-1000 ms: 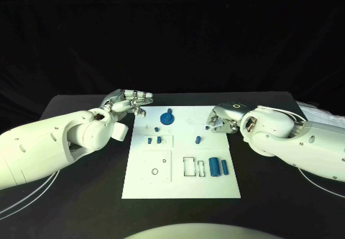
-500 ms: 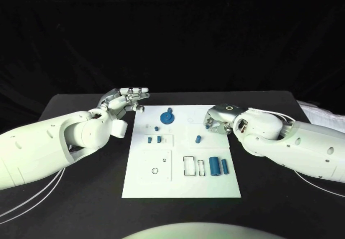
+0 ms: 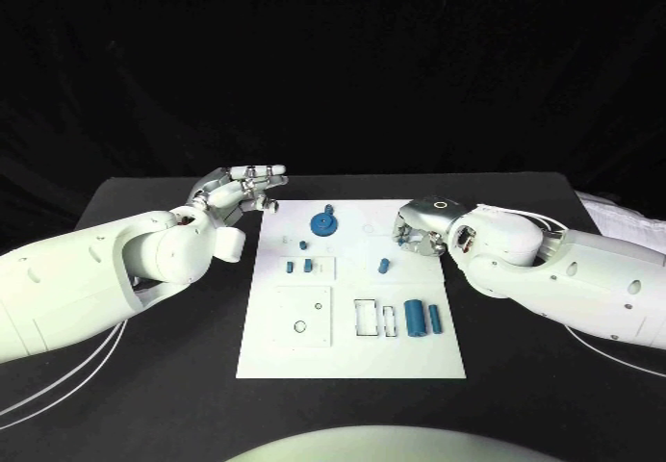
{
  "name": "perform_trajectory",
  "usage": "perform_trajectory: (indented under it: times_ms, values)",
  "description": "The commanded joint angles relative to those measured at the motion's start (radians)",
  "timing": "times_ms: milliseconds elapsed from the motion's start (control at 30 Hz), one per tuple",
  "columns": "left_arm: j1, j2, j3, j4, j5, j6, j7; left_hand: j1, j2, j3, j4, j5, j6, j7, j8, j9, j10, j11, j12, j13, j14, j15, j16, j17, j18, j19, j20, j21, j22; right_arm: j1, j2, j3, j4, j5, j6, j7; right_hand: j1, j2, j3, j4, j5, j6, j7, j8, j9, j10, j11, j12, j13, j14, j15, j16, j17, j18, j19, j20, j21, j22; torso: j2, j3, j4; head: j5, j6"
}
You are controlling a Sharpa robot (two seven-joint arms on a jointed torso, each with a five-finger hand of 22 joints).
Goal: Assemble the parts on the task board
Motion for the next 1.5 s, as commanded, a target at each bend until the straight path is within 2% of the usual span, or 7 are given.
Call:
perform_trajectory:
  times_ms: [33, 167, 400, 533, 667, 1100, 1500]
  values:
    - [0.0, 0.0, 0.001, 0.004, 0.007, 0.004, 0.003, -0.003, 0.0, -0.005, 0.0, 0.005, 0.006, -0.002, 0.003, -0.001, 0.002, -0.002, 0.004, 0.001, -0.005, 0.001, -0.006, -0.001, 0.019, -0.008, -0.001, -0.006, -0.001, -0.004, 0.004, -0.003, -0.002, -0.013, 0.046, 0.003, -0.003, 0.012, 0.023, -0.016, -0.002, 0.016, 0.0, 0.005, 0.004, 0.023, -0.009, 0.003, 0.0, 0.047, -0.005, 0.007, 0.003, 0.003, 0.009, -0.002, 0.005, 0.006, -0.001, 0.0003, -0.0007, -0.002, -0.002]
    - [0.0, 0.0, 0.001, 0.005, 0.004, 0.005, -0.001, 0.0, 0.001, -0.006, -0.003, 0.006, 0.005, -0.002, 0.004, -0.001, 0.0, -0.002, 0.006, 0.001, -0.008, 0.0, -0.008, -0.005, 0.019, -0.009, -0.001, -0.007, -0.002, -0.005, 0.006, -0.003, -0.004, -0.03, 0.037, -0.014, -0.009, 0.011, 0.064, -0.046, -0.003, 0.03, -0.001, 0.007, 0.009, 0.048, -0.01, 0.003, -0.001, 0.047, -0.009, 0.008, 0.004, 0.002, 0.015, -0.002, 0.012, 0.016, -0.002, 0.0003, 0.0009, -0.003, -0.002]
    - [0.0, 0.0, 0.001, 0.004, 0.002, 0.007, -0.003, -0.002, 0.001, -0.012, -0.004, 0.006, 0.004, -0.001, 0.003, -0.001, -0.002, -0.001, 0.008, 0.001, -0.011, 0.001, -0.009, -0.01, 0.019, -0.01, -0.001, -0.009, -0.003, -0.007, -0.001, -0.002, 0.006, -0.042, -0.064, -0.023, -0.063, -0.01, 0.177, -0.104, -0.006, 0.038, 0.004, -0.002, 0.016, 0.071, -0.006, -0.019, -0.008, 0.045, -0.007, 0.004, 0.0, 0.001, 0.017, 0.001, 0.017, 0.022, -0.002, 0.0006, 0.0001, -0.005, -0.002]
    - [0.0, 0.0, 0.001, 0.003, 0.001, 0.005, -0.001, -0.003, 0.001, -0.014, -0.004, 0.006, 0.004, -0.001, 0.004, -0.001, -0.002, 0.0, 0.009, 0.001, -0.011, 0.001, -0.009, -0.01, 0.018, -0.01, -0.001, -0.01, -0.003, -0.007, -0.016, 0.001, 0.032, -0.018, -0.15, -0.018, -0.088, -0.017, 0.192, -0.114, -0.012, 0.038, 0.007, -0.005, 0.018, 0.071, -0.005, -0.026, -0.01, 0.045, -0.006, 0.004, 0.0, 0.001, 0.018, 0.002, 0.019, 0.023, -0.002, 0.0009, -0.0002, -0.007, -0.002]
    - [0.0, 0.0, 0.001, 0.001, 0.001, 0.002, 0.002, -0.004, 0.001, -0.015, -0.004, 0.006, 0.004, -0.001, 0.004, -0.001, -0.002, 0.0, 0.01, 0.001, -0.011, 0.002, -0.008, -0.01, 0.018, -0.01, 0.0, -0.01, -0.004, -0.005, -0.034, 0.007, 0.059, 0.004, -0.186, -0.018, -0.108, -0.019, 0.195, -0.116, -0.025, 0.041, 0.008, -0.005, 0.021, 0.073, -0.005, -0.029, -0.01, 0.045, -0.006, 0.005, 0.001, 0.0, 0.019, 0.003, 0.021, 0.026, -0.004, 0.0003, -0.0012, -0.008, -0.001]
    - [0.0, -0.002, 0.001, 0.001, -0.001, -0.006, 0.008, -0.003, 0.002, -0.016, -0.005, 0.008, 0.004, -0.001, 0.005, -0.001, -0.002, -0.001, 0.012, 0.001, -0.011, 0.001, -0.008, -0.01, 0.019, -0.01, 0.0, -0.011, -0.004, 0.001, -0.089, 0.027, 0.163, 0.088, -0.175, -0.029, -0.131, -0.023, 0.189, -0.118, -0.029, 0.046, 0.007, -0.004, 0.024, 0.076, -0.006, -0.033, -0.011, 0.045, -0.008, 0.005, 0.001, 0.0, 0.021, 0.003, 0.023, 0.03, -0.001, 0.0001, -0.0006, -0.003, -0.003]
    - [0.0, 0.007, 0.001, 0.005, -0.001, 0.001, 0.007, 0.0, 0.002, -0.019, -0.008, 0.011, 0.005, -0.002, 0.006, -0.001, -0.002, -0.002, 0.014, 0.001, -0.012, 0.001, -0.008, -0.013, 0.019, -0.01, -0.001, -0.011, -0.005, -0.018, 0.012, 0.015, 0.233, 0.133, -0.123, 0.002, -0.135, -0.02, 0.189, -0.119, -0.027, 0.045, 0.008, -0.005, 0.025, 0.076, -0.006, -0.035, -0.012, 0.045, -0.009, 0.004, 0.001, 0.0, 0.02, 0.003, 0.022, 0.028, -0.001, -0.0026, 0.0026, 0.04, -0.022]
